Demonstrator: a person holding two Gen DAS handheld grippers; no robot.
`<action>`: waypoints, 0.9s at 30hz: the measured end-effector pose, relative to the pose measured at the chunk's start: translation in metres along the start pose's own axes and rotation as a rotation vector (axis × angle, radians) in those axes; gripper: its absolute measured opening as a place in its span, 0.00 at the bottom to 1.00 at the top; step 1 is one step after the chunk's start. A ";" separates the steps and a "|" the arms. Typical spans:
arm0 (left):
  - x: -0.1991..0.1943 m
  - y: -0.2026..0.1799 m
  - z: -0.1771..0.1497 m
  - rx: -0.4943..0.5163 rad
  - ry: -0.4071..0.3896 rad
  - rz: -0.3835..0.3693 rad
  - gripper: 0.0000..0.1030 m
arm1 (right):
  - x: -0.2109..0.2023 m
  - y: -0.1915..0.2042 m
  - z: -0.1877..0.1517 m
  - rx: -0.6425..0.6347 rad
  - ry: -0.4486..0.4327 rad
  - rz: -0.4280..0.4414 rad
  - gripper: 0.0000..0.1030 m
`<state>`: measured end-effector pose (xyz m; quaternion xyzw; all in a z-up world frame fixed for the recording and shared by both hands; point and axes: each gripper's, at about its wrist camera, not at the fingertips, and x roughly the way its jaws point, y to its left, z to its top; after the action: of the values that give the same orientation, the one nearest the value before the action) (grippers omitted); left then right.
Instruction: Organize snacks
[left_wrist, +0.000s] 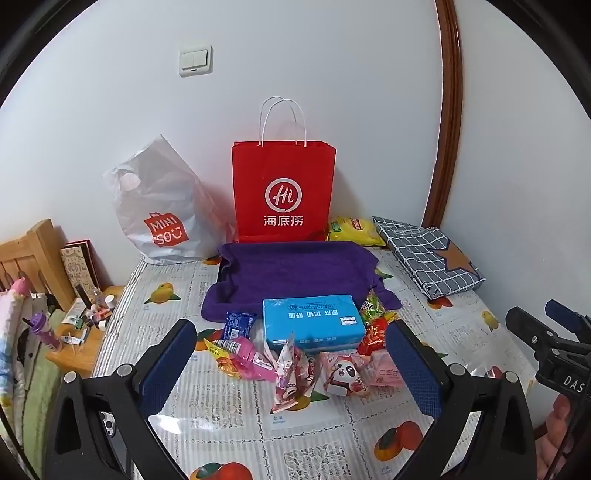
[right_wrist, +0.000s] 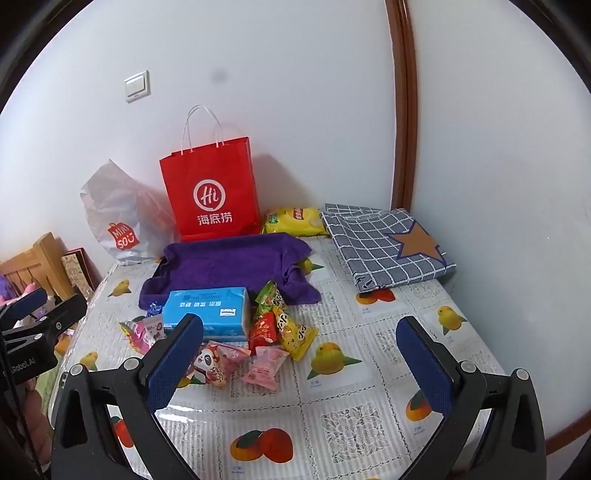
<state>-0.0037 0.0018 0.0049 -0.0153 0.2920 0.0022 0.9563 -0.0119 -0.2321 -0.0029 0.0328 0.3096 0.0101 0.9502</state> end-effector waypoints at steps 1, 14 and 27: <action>0.000 0.000 0.001 0.000 -0.002 0.001 1.00 | -0.001 0.001 0.000 -0.004 -0.002 -0.004 1.00; -0.006 -0.001 -0.003 -0.006 -0.015 -0.004 1.00 | -0.006 0.004 0.002 -0.006 -0.012 0.003 1.00; -0.006 -0.001 -0.004 -0.012 -0.019 -0.007 1.00 | -0.006 0.003 0.001 -0.006 -0.015 -0.002 1.00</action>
<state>-0.0106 0.0010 0.0047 -0.0222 0.2831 0.0010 0.9588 -0.0165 -0.2296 0.0019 0.0297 0.3023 0.0097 0.9527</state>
